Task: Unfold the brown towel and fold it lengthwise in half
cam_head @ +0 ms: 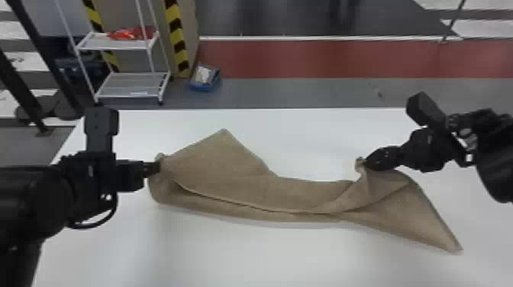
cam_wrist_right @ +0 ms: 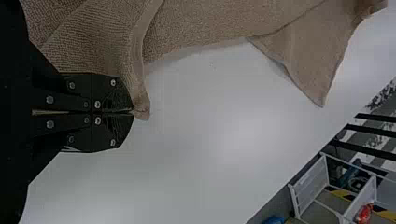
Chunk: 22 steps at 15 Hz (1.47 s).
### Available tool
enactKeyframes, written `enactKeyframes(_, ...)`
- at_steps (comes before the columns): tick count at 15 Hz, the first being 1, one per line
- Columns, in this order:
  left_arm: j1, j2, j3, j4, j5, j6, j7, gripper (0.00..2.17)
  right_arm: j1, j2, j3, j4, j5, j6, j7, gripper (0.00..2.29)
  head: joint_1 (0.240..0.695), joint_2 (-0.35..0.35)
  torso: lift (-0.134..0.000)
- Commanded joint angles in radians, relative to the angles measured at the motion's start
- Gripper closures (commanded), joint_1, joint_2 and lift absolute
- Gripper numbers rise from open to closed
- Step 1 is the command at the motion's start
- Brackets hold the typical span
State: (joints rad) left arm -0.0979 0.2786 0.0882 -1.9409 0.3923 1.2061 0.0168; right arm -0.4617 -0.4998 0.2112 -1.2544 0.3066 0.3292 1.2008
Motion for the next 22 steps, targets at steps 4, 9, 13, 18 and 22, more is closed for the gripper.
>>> enactKeyframes(4, -0.022, 0.011, 0.030, -0.006, 0.016, 0.002, 0.002, 1.43, 0.066, -0.045, -0.170, -0.115, -0.158, 0.026, -0.112, 1.21, 0.695, -0.004, -0.123)
enactKeyframes(9, -0.336, 0.008, -0.100, 0.293, 0.014, -0.026, 0.006, 1.43, -0.029, 0.012, -0.096, -0.005, -0.100, -0.048, -0.417, 1.33, 0.675, -0.044, -0.123)
enactKeyframes(13, -0.620, -0.039, -0.151, 0.617, -0.012, -0.145, -0.020, 1.43, -0.196, 0.087, -0.102, 0.135, -0.109, -0.072, -0.553, 1.33, 0.602, -0.050, -0.123)
enactKeyframes(18, -0.677, 0.036, -0.064, 0.497, 0.080, -0.047, -0.014, 1.43, -0.282, 0.052, -0.243, 0.121, -0.210, -0.066, -0.553, 1.33, 0.430, -0.050, -0.123)
enactKeyframes(22, -0.408, 0.110, 0.127, 0.249, 0.232, 0.137, 0.060, 1.43, -0.023, -0.034, -0.354, -0.152, -0.354, 0.051, -0.452, 1.33, 0.386, -0.059, -0.123)
